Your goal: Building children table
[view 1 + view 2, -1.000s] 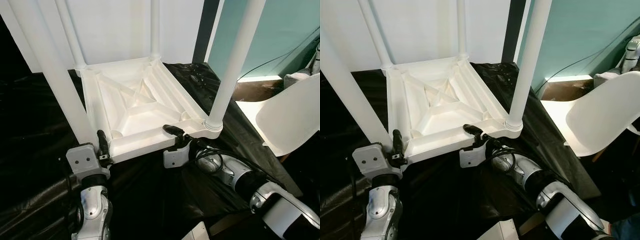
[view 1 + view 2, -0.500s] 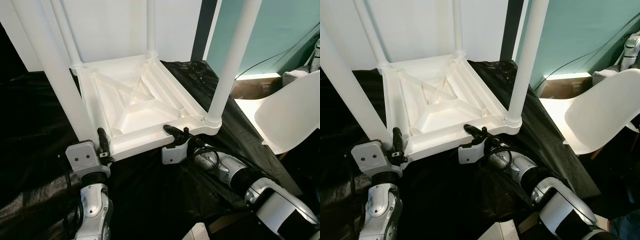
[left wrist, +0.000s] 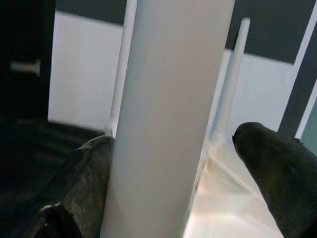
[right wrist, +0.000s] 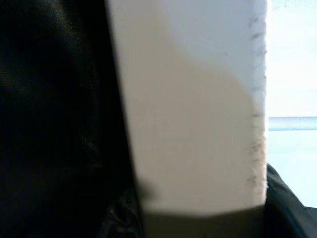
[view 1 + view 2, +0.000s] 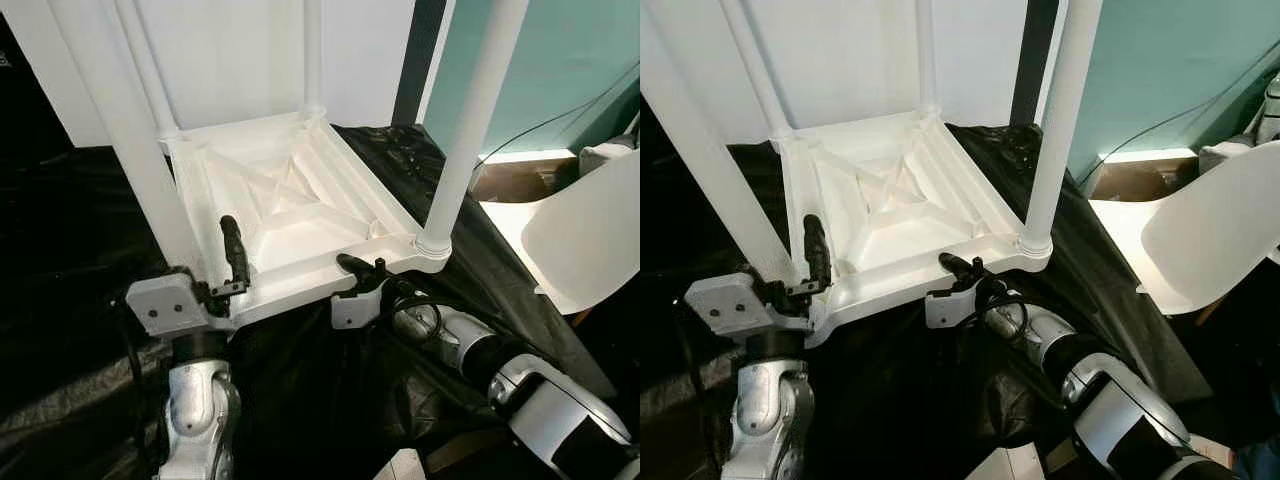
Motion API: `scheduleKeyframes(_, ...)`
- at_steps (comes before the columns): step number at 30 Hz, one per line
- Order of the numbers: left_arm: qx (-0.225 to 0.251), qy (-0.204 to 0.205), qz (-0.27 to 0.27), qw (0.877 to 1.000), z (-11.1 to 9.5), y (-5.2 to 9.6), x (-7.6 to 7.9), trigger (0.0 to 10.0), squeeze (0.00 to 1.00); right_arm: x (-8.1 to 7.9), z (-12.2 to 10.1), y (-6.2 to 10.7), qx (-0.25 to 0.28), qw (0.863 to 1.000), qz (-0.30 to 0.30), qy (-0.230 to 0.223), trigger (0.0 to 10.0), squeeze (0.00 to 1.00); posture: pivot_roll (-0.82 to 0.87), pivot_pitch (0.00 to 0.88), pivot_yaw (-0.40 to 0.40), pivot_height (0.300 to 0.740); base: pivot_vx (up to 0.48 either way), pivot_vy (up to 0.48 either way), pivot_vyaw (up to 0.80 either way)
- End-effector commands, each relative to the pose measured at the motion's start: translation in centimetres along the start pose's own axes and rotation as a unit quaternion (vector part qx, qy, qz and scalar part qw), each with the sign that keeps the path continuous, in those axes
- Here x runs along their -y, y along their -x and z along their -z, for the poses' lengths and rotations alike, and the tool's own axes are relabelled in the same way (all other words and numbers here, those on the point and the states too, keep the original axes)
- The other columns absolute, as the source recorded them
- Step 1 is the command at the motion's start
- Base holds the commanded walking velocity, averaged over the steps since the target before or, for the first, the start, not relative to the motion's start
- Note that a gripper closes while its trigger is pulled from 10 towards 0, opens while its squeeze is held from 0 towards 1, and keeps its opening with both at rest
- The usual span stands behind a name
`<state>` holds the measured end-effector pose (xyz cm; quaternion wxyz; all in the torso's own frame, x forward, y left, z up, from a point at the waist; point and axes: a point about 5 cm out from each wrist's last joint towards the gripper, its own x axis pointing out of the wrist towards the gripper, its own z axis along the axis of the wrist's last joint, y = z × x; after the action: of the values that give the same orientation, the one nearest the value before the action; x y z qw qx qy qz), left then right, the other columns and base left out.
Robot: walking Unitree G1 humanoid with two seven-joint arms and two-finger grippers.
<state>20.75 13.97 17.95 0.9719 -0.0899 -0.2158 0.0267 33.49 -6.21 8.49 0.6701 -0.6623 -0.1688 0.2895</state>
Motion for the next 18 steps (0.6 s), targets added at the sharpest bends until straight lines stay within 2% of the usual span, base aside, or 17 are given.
scheduleKeyframes(1, -0.036, -0.013, 0.086, 0.996, 1.0, 1.6, 0.3, 10.0, 0.0, 0.1, 1.3, 0.3, -0.033, 0.999, 0.007, -0.007, 0.0, 0.0, 0.02, 0.0, -0.023, 0.74, 0.0, 0.0, 0.0)
scheduleKeyframes(3, -0.036, -0.013, 0.086, 0.996, 1.0, 1.6, 0.3, 10.0, 0.0, 0.1, 1.3, 0.3, -0.033, 0.999, 0.007, -0.007, 0.0, 0.0, 0.02, 0.0, -0.023, 0.74, 0.0, 0.0, 0.0)
scheduleKeyframes(5, -0.085, -0.038, 0.074, 0.993, 2.8, 3.8, -0.8, 10.0, 0.0, 0.2, 1.4, 0.2, -0.035, 0.999, 0.012, -0.005, 0.0, 0.0, 0.03, 0.0, -0.019, 0.74, 0.0, 0.0, 0.0)
scheduleKeyframes(6, -0.085, -0.038, 0.074, 0.993, 2.8, 3.8, -0.8, 10.0, 0.0, 0.2, 1.4, 0.2, -0.035, 0.999, 0.012, -0.005, 0.0, 0.0, 0.03, 0.0, -0.019, 0.74, 0.0, 0.0, 0.0)
scheduleKeyframes(7, -0.109, -0.053, 0.052, 0.991, 4.1, 4.9, -1.6, 10.0, 0.0, 0.2, 1.4, 0.2, -0.037, 0.999, 0.016, -0.003, 0.0, 0.0, 0.03, 0.0, -0.019, 0.74, 0.0, 0.0, 0.0)
scheduleKeyframes(9, -0.139, -0.069, 0.012, 0.988, 5.8, 6.2, -2.5, 10.0, 0.0, 0.2, 1.3, 0.2, -0.038, 0.999, 0.022, -0.001, 0.0, 0.0, 0.03, 0.0, -0.019, 0.74, 0.0, 0.0, 0.0)
scheduleKeyframes(11, -0.157, -0.073, -0.021, 0.985, 6.8, 6.9, -3.0, 10.0, 0.0, 0.2, 1.2, 0.2, -0.039, 0.999, 0.032, 0.002, 0.0, 0.0, 0.03, 0.0, -0.016, 0.74, 0.0, 0.0, 0.0)
scheduleKeyframes(12, -0.157, -0.073, -0.021, 0.985, 6.8, 6.9, -3.0, 10.0, 0.0, 0.2, 1.2, 0.2, -0.039, 0.999, 0.032, 0.002, 0.0, 0.0, 0.03, 0.0, -0.016, 0.74, 0.0, 0.0, 0.0)
scheduleKeyframes(14, -0.187, -0.083, -0.034, 0.978, 8.3, 7.6, -3.6, 10.0, 0.0, 0.2, 1.1, 0.2, -0.043, 0.998, 0.047, 0.006, 0.0, 0.0, 0.02, 0.0, -0.008, 0.74, 0.0, 0.0, 0.0)
scheduleKeyframes(16, -0.187, -0.083, -0.034, 0.978, 8.3, 7.6, -3.6, 10.0, 0.0, 0.2, 1.1, 0.2, -0.043, 0.998, 0.047, 0.006, 0.0, 0.0, 0.02, 0.0, -0.008, 0.74, 0.0, 0.0, 0.0)
scheduleKeyframes(17, -0.214, -0.084, -0.044, 0.972, 9.6, 7.9, -4.4, 10.0, 0.0, 0.0, 1.0, 0.3, -0.048, 0.997, 0.059, 0.01, 0.0, 0.0, 0.02, 0.0, 0.002, 0.74, 0.0, 0.0, 0.0)
scheduleKeyframes(18, -0.214, -0.084, -0.044, 0.972, 9.6, 7.9, -4.4, 10.0, 0.0, 0.0, 1.0, 0.3, -0.048, 0.997, 0.059, 0.01, 0.0, 0.0, 0.02, 0.0, 0.002, 0.74, 0.0, 0.0, 0.0)
